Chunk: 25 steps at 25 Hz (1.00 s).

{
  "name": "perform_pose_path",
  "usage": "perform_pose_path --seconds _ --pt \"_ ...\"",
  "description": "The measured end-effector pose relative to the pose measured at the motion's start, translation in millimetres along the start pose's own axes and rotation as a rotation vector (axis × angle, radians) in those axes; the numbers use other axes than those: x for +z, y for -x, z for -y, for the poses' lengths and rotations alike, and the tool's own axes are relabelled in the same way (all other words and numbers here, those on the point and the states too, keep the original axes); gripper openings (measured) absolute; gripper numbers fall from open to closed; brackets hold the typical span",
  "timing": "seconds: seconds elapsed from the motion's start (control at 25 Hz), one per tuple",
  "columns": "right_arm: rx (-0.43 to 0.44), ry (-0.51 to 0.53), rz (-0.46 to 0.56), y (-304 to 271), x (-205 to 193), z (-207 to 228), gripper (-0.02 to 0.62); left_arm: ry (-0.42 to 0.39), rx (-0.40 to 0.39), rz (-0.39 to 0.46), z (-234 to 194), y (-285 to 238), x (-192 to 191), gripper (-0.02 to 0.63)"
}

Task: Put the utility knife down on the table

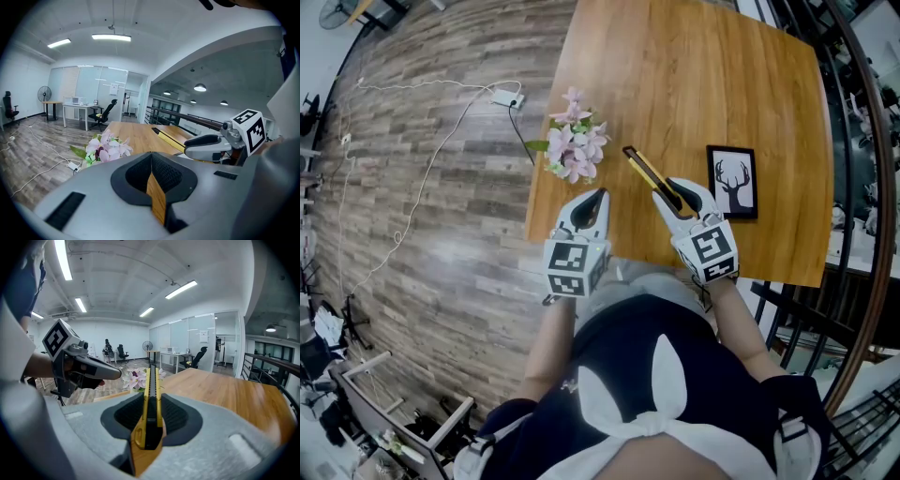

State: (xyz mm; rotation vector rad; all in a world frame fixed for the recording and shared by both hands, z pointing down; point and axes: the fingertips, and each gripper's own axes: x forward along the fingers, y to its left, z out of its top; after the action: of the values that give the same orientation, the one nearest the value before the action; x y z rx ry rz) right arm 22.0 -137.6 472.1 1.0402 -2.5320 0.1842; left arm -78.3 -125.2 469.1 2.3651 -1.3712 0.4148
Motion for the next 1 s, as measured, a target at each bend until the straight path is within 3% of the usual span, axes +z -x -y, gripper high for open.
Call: perform_pose_path --seconds 1.0 --pt "0.047 0.006 -0.087 -16.2 -34.1 -12.1 0.115 0.006 -0.009 -0.044 -4.7 -9.3 -13.3 0.018"
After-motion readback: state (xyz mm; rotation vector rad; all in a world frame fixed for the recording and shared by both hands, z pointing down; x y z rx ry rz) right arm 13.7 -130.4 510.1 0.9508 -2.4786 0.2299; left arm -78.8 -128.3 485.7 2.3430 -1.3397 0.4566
